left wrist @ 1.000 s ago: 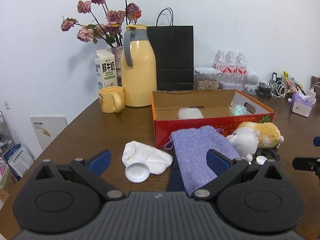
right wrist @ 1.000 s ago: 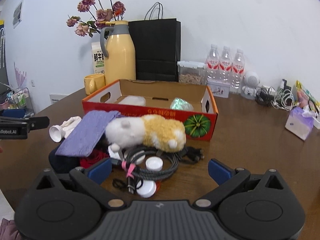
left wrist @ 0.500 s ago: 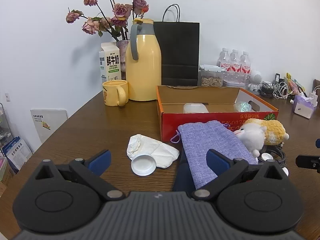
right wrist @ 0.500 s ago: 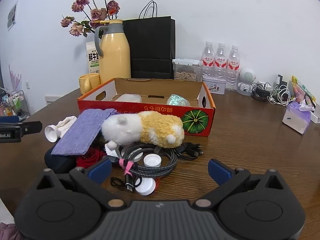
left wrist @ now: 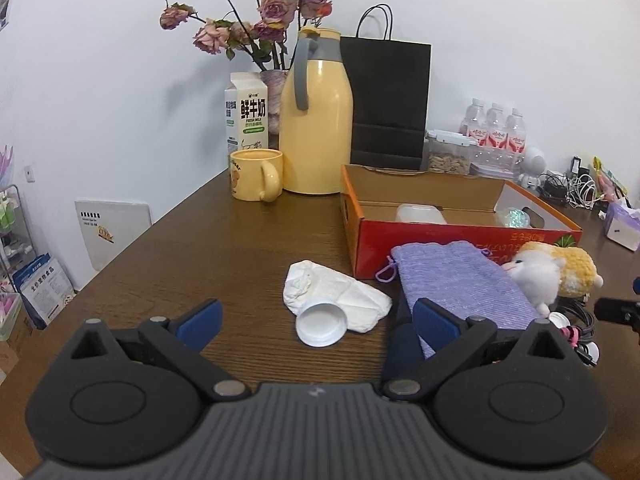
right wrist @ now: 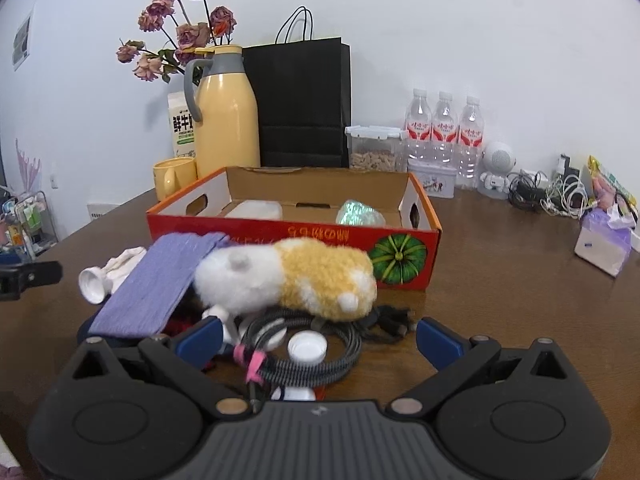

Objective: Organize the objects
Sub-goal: 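Grasp the plush hamster with the right tool while the left approaches a white cap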

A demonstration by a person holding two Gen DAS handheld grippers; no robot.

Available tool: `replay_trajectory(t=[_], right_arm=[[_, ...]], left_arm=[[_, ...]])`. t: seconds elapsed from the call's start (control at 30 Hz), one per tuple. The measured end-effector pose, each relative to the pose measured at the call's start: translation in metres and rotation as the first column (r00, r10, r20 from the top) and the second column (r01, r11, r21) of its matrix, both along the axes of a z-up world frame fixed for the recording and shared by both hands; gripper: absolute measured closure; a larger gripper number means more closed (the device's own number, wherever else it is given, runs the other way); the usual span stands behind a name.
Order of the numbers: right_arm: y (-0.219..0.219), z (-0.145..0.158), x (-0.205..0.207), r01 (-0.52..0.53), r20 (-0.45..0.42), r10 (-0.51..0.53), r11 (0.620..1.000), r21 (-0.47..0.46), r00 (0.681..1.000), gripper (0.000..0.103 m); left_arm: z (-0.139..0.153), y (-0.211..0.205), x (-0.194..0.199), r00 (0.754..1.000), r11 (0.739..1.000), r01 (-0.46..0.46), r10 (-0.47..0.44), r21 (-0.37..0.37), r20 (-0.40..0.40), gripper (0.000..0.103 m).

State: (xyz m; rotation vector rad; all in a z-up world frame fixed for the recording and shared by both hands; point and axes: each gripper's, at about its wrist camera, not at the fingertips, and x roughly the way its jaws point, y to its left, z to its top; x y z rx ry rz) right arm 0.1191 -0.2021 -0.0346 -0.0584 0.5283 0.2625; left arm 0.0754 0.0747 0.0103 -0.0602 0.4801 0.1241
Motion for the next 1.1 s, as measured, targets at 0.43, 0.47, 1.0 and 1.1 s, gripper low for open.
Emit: replay_trajectory(t=[0.43, 0.47, 1.0, 1.1], right_arm=[[0.006, -0.007, 0.077, -0.196, -0.071, 0.189, 0.975, -0.108, 0.979, 0.003], [0.006, -0.007, 0.081, -0.220, -0.080, 0.212, 0.969, -0.111, 0.974, 0.009], [-0.012, -0.015, 0.067, -0.190, -0.067, 0.188, 0.982, -0.014, 0.980, 0.063], [-0.019, -0.016, 0.057, -0.149, -0.046, 0.149, 0.989, 0.017, 0.988, 0.066]], left_arm=[[-0.004, 0.019, 0.009, 0.999, 0.999, -0.025, 0.024, -0.038, -0.029, 0.000], [-0.004, 0.020, 0.010, 0.999, 0.999, -0.027, 0.026, -0.039, -0.031, 0.000], [-0.013, 0.022, 0.029, 0.994, 0.998, -0.044, 0.039, -0.044, -0.099, 0.000], [-0.016, 0.024, 0.037, 0.992, 0.998, -0.050, 0.045, -0.039, -0.119, 0.000]])
